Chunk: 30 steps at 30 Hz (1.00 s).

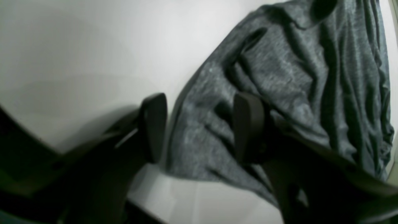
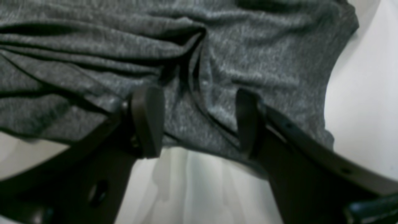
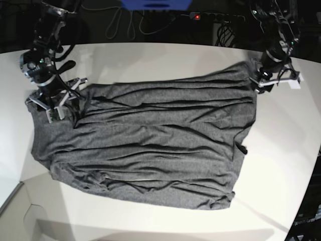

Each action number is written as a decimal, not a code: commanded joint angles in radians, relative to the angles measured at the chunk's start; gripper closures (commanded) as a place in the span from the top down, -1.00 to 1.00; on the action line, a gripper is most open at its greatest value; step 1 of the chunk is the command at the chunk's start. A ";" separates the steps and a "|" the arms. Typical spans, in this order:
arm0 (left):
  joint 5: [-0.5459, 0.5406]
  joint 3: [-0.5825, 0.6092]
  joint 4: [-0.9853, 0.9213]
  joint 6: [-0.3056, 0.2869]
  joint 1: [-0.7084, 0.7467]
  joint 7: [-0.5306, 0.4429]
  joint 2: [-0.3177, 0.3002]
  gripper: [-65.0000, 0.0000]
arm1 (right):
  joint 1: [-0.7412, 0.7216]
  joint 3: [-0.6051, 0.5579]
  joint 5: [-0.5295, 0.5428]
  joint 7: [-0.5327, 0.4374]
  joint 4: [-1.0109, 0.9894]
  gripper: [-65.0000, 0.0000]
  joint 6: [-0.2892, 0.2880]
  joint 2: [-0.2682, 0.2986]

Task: Layout the t-shirt on the table in an organized manner, then fold the t-shirt properly
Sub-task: 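Lower the held edge with both grippers onto the table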

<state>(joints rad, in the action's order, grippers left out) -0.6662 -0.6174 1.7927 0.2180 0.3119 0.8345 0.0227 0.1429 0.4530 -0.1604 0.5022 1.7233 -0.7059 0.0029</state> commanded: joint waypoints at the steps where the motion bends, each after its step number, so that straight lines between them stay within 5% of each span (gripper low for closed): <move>1: -0.010 0.001 0.014 -0.002 -0.013 -0.002 -0.005 0.02 | -0.009 0.002 0.009 -0.021 0.020 0.13 0.008 0.007; 17: 0.085 0.089 -0.038 -0.002 -0.020 -0.008 0.010 0.01 | -0.009 0.005 0.009 -0.021 0.020 0.13 0.008 0.009; 22: 0.085 0.087 -0.037 -0.004 -0.020 -0.008 0.009 -0.37 | -0.009 0.007 0.009 -0.021 0.020 0.13 0.008 0.010; 27: 0.085 0.090 -0.035 -0.004 -0.023 -0.008 0.009 -1.00 | -0.009 0.005 0.009 -0.023 0.020 0.13 0.008 0.010; 30: 0.085 0.092 -0.037 -0.004 -0.023 -0.008 0.007 -0.98 | -0.009 0.003 0.009 -0.023 0.020 0.13 0.008 0.010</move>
<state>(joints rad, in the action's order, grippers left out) -0.5758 -0.5262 1.7390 0.2173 0.2977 0.8341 0.0360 0.1448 0.4572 -0.1608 0.5045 1.7233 -0.7059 0.0032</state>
